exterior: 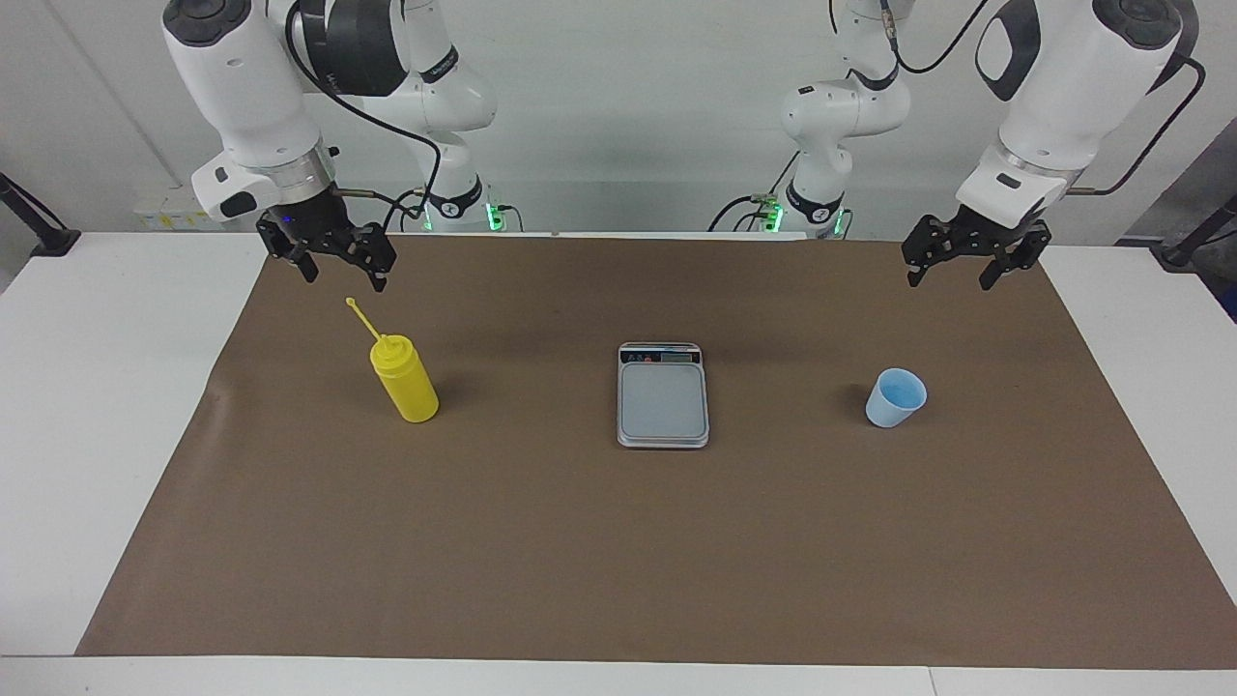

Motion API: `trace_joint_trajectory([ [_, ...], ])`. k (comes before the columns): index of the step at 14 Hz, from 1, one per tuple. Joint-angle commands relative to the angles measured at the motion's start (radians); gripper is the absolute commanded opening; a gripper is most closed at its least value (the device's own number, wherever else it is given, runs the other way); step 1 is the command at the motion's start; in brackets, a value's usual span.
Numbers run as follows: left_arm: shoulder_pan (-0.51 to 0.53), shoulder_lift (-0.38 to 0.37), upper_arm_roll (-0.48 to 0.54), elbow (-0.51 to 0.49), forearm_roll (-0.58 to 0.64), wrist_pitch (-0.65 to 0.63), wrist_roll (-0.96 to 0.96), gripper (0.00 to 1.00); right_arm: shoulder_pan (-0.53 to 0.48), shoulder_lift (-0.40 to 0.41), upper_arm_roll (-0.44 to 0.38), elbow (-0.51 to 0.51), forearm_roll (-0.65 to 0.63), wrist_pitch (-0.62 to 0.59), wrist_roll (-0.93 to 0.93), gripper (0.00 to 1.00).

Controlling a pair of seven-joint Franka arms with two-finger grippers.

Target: Pour seasoning into cup on scale with both arms

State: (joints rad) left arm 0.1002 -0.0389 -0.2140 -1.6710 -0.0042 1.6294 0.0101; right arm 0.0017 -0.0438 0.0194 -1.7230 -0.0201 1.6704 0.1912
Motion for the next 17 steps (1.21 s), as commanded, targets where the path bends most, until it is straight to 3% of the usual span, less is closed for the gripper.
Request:
trace_joint_trajectory([
  [1,0.015,-0.033,-0.005,-0.038,-0.004,0.012,0.007,1.0,-0.014,0.005,0.005,0.01,0.017,-0.008,-0.021,1.0],
  [12,0.001,-0.033,-0.01,-0.036,-0.004,0.017,0.005,1.0,-0.014,0.005,0.005,0.01,0.017,-0.008,-0.021,1.0],
  [17,0.013,-0.026,-0.005,-0.01,-0.068,-0.011,0.004,1.0,-0.014,0.005,0.005,0.01,0.017,-0.008,-0.021,1.0],
])
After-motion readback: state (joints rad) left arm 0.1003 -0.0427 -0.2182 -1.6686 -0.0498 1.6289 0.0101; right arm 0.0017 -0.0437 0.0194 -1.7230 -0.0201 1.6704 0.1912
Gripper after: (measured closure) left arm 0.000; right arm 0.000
